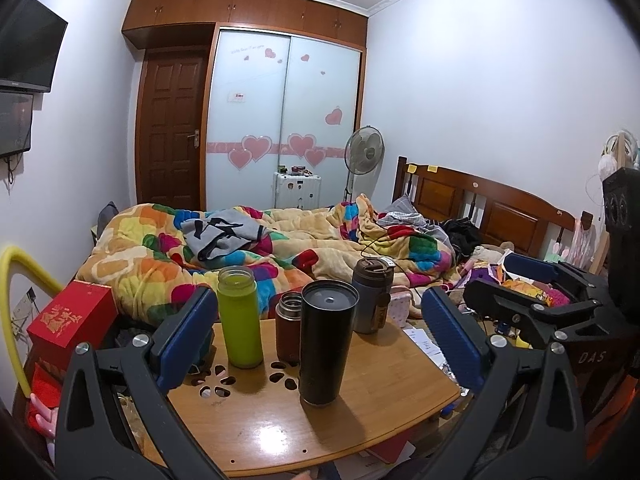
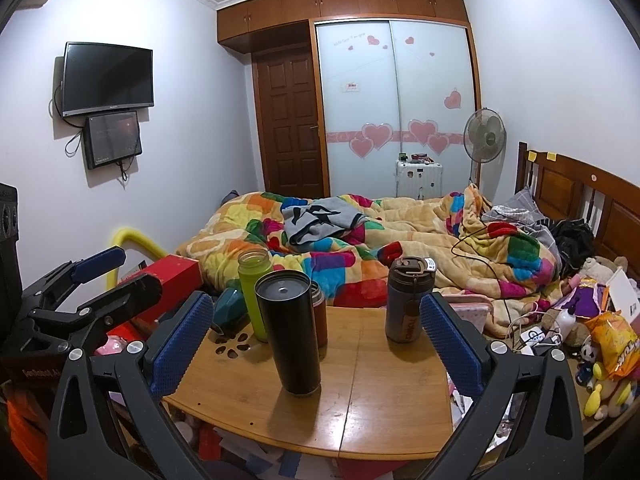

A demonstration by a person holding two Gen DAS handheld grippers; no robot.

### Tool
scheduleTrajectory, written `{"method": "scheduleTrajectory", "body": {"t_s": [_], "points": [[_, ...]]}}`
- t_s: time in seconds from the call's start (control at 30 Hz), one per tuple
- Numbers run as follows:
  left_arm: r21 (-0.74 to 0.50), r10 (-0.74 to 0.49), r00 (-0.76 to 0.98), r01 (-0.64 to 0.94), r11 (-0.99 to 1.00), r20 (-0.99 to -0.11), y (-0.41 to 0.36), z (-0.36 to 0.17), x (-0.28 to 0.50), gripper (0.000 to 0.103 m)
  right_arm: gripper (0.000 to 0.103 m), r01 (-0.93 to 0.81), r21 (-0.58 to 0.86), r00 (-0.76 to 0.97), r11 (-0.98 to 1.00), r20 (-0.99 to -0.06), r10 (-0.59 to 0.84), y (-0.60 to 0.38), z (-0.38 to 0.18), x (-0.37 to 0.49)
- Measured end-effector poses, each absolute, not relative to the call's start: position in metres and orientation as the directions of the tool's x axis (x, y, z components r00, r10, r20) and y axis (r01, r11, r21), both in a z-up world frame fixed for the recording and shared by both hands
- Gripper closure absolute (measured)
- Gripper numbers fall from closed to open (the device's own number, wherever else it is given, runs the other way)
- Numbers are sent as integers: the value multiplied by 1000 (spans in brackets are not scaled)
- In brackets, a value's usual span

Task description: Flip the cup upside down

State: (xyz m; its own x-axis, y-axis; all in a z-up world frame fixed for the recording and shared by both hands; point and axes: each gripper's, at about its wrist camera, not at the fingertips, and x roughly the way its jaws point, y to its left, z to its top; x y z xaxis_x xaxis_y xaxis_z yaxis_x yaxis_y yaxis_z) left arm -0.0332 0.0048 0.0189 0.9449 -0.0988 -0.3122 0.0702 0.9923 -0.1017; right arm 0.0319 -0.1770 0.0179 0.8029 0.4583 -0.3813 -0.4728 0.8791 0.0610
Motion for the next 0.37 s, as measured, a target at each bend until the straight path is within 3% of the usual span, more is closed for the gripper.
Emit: {"method": "scheduleTrajectory", "body": {"t_s": [0.37], "points": [[-127, -124, 934, 85, 988, -335, 7, 16, -28, 0, 0, -475, 61, 800, 878, -385, 460, -175, 18, 34]]}}
